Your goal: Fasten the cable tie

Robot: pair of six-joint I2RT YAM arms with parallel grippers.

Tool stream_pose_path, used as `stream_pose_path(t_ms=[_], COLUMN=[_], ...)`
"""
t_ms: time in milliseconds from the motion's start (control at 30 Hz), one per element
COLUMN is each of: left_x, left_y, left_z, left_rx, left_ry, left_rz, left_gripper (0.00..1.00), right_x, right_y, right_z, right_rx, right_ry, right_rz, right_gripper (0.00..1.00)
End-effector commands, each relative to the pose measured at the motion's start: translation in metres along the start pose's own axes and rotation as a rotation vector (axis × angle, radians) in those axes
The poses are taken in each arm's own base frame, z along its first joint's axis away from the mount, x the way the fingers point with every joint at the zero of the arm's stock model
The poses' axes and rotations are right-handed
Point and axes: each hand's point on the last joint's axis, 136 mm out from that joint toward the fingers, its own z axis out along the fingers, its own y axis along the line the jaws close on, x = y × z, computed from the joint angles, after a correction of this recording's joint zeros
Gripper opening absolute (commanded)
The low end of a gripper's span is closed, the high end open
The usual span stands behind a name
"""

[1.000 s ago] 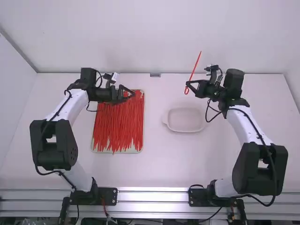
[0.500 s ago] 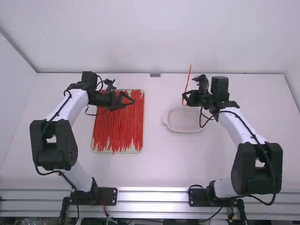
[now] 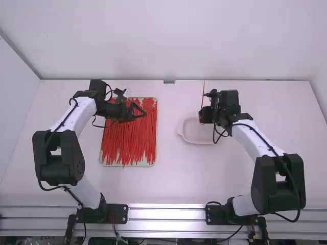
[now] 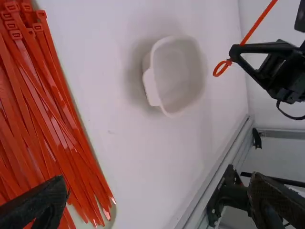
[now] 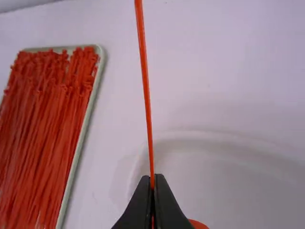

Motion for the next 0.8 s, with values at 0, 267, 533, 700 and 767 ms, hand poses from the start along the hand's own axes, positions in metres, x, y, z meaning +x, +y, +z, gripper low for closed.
stream_pose_path(t_ms=[0, 267, 533, 700, 767], left_x=[0.002, 0.006, 0.006, 0.006, 0.006], left_y=[0.001, 0.005, 0.005, 0.005, 0.005], left_z=[-0.002, 0.001, 0.001, 0.001, 0.001], left_rx=[0.002, 0.002, 0.002, 0.003, 0.003], left_ry=[-0.008, -0.003, -0.003, -0.003, -0.004], left_rz=[0.017, 0.008, 0.009, 0.008, 0.008], left_gripper=[0.99, 0.99, 0.99, 0.99, 0.99], right_x=[0.002, 0.01, 0.023, 0.028, 0.03], right_y=[-0.007, -0.01, -0.014, -0.016, -0.016], right_z=[0.0, 0.002, 0.006, 0.009, 0.01], right_rx=[0.053, 0.058, 0.06, 0.061, 0.06], right_ry=[-0.002, 0.02, 0.035, 0.029, 0.031], right_rz=[-0.004, 0.013, 0.018, 0.016, 0.017], right_gripper=[0.0, 0.0, 0.0, 0.0, 0.0])
